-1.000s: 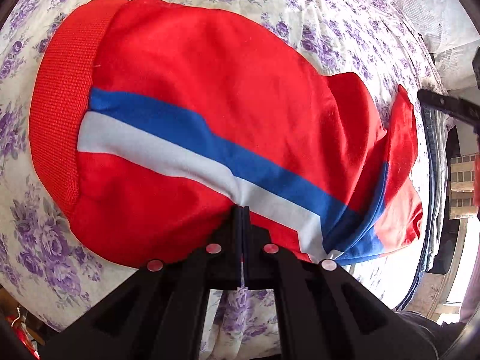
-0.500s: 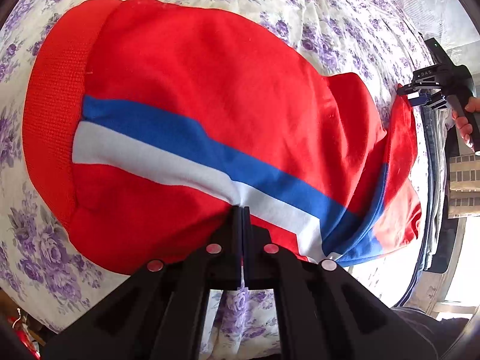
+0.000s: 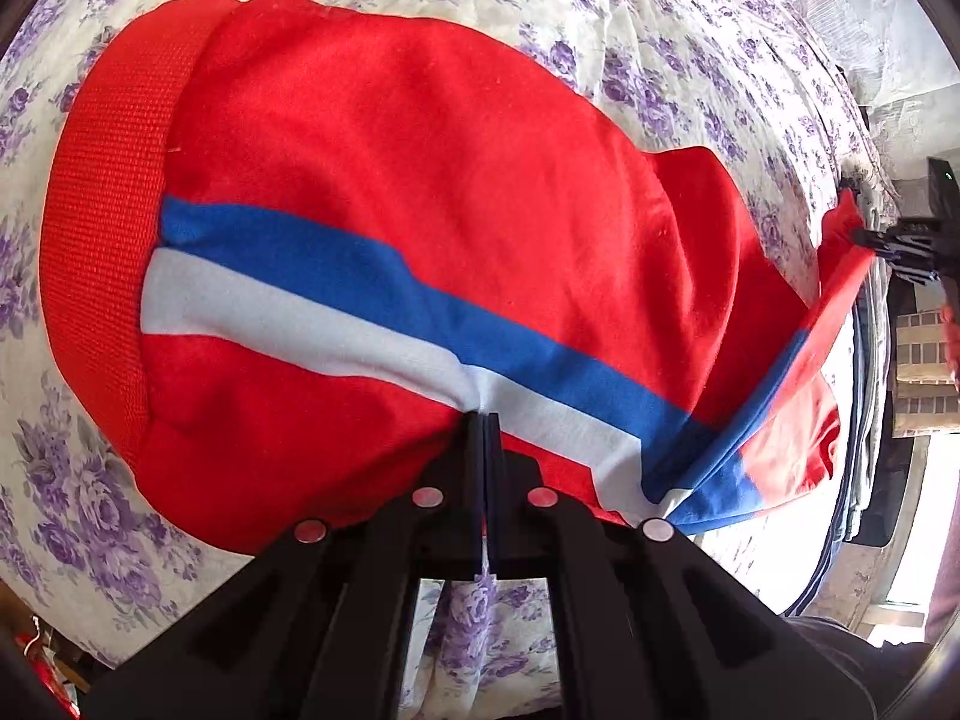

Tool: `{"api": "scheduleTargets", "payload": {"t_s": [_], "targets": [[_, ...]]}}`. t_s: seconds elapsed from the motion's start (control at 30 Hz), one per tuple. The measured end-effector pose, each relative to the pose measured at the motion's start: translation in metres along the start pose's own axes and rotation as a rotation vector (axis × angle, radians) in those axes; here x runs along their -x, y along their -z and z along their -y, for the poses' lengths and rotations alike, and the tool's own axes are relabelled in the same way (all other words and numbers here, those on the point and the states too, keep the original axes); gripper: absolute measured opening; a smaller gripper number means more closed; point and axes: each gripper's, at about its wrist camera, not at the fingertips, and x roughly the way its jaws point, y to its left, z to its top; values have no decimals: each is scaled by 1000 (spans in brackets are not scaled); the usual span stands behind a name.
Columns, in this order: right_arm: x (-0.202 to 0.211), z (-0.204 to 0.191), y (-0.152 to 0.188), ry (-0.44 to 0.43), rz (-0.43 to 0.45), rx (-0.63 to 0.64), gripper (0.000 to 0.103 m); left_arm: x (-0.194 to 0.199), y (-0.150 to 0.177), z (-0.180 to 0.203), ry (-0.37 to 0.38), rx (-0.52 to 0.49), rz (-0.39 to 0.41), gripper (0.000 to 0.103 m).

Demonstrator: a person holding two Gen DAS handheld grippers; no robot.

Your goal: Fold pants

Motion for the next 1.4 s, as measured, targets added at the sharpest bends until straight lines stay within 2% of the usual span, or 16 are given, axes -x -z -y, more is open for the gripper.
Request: {"api": "scheduleTargets", "payload": {"t_s": [0.13, 0.2, 0.3, 0.4, 0.47, 0.53, 0.63, 0.73, 0.83, 0.9, 0.97, 1.03, 1.13, 1.3, 1.37, 1.4], "targets": [[51, 50, 52, -95, 102, -74, 8, 0, 1, 4, -19, -25, 3, 1], [54, 80, 85, -125, 137, -132, 8, 0, 1, 5, -26, -33, 1, 1], [23, 116, 140, -127, 163, -220, 8, 0, 0, 8, -42, -48, -8, 1], [-39, 138, 182, -108, 84, -328, 7, 0, -1, 16, -83, -83, -32, 1], [-65, 149, 200, -166, 81, -403, 5, 0, 0, 23, -121, -113, -50, 1], [-65, 150, 206, -192, 134, -428, 5, 3, 1, 32, -165, -147, -67, 1], [-57, 150, 207, -202, 162, -435, 5, 11, 3, 48, -212, -191, -79, 1], [-45, 151, 212, -213, 178, -449, 4, 29, 4, 75, -181, -256, -44, 1], [-26, 155, 221, -183, 197, -463, 1, 40, 4, 106, -119, -316, -3, 2], [-19, 159, 227, -172, 205, -463, 1, 33, 1, 125, -84, -342, -3, 6], [-20, 161, 229, -196, 195, -471, 2, 17, 1, 140, -88, -366, -19, 7], [-24, 164, 227, -278, 177, -489, 8, -8, -2, 150, -84, -377, -58, 7], [-30, 168, 222, -346, 184, -557, 51, -45, 1, 157, -93, -375, -128, 7], [-43, 171, 205, -352, 215, -585, 50, -60, 9, 156, -118, -387, -130, 7], [-48, 170, 203, -342, 210, -591, 15, -59, 10, 153, -104, -381, -135, 7], [-47, 170, 205, -355, 214, -601, 15, -59, 10, 152, -97, -375, -139, 7]]}}
